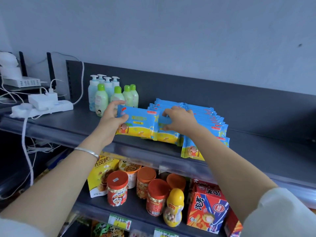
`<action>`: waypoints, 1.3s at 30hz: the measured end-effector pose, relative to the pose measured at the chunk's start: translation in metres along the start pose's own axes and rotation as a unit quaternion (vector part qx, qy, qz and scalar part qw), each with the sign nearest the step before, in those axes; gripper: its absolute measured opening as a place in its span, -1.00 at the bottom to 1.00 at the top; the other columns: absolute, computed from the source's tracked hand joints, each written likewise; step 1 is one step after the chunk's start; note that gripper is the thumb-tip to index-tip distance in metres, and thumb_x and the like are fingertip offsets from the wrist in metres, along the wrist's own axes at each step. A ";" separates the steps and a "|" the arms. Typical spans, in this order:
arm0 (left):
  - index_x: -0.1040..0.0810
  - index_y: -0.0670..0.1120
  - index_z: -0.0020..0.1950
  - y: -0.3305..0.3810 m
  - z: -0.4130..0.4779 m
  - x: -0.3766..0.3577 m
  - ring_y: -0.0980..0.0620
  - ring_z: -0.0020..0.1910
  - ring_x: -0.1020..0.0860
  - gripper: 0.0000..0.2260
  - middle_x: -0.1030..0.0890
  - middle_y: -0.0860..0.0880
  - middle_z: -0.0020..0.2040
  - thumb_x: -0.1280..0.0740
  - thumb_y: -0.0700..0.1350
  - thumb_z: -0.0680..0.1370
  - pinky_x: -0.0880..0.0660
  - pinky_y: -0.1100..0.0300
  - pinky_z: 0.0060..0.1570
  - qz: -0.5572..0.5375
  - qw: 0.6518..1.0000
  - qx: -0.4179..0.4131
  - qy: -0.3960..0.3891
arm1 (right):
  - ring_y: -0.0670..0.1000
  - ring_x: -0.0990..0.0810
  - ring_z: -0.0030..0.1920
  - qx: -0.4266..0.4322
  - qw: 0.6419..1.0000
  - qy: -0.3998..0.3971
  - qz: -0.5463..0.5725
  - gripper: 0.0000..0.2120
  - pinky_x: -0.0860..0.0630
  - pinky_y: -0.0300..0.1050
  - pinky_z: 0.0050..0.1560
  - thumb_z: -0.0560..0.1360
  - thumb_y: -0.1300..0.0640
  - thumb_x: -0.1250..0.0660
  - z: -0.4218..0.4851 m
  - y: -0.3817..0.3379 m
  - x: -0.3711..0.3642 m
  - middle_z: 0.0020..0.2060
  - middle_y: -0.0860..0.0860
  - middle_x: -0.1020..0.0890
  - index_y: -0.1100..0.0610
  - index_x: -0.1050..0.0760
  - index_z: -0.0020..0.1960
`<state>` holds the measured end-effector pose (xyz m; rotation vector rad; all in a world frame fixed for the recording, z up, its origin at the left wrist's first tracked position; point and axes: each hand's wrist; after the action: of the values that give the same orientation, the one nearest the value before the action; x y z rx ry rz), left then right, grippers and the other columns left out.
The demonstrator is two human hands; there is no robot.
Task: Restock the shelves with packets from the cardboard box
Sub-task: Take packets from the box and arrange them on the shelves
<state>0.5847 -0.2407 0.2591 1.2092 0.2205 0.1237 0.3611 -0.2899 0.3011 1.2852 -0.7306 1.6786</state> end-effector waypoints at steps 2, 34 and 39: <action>-0.44 0.08 0.08 -0.001 0.000 -0.009 -0.12 -0.02 -0.55 -0.67 -0.49 -0.20 0.13 -0.25 -0.37 0.55 -0.51 0.07 -0.24 0.045 0.998 -0.001 -0.043 | 0.08 -0.41 0.25 -0.015 1.000 -0.008 -0.007 -0.52 -0.27 0.07 0.21 0.43 -0.13 -0.38 0.002 0.004 -0.002 0.20 -0.01 -0.48 -0.05 -0.40 0.30; -0.29 0.07 0.40 -0.017 0.000 -0.045 0.04 0.32 -0.27 -0.41 -0.23 -0.08 0.33 -0.46 -0.15 0.44 -0.23 0.18 0.31 0.338 0.926 -0.031 -0.162 | 0.13 -0.20 0.43 -0.020 0.998 -0.059 0.027 -0.33 0.11 0.38 0.40 0.43 -0.17 -0.38 -0.029 0.007 0.004 0.34 0.02 -0.35 -0.05 -0.23 0.46; -0.34 0.09 0.38 -0.015 -0.001 -0.053 -0.07 0.37 -0.23 -0.45 -0.28 -0.02 0.36 -0.45 -0.01 0.43 -0.21 -0.02 0.33 0.428 0.893 -0.115 -0.082 | 0.12 -0.26 0.41 -0.027 0.996 0.048 0.070 -0.44 -0.03 0.26 0.45 0.49 -0.15 -0.31 -0.038 0.013 -0.001 0.37 0.01 -0.34 -0.02 -0.30 0.44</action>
<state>0.5329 -0.2566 0.2500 0.9987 -0.4844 0.7913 0.3327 -0.2643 0.2898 1.1304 -0.8197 1.8071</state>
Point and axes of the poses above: each hand's wrist, its own z-axis towards the middle knuckle, its own x-axis out of the back of the hand, y = z × x
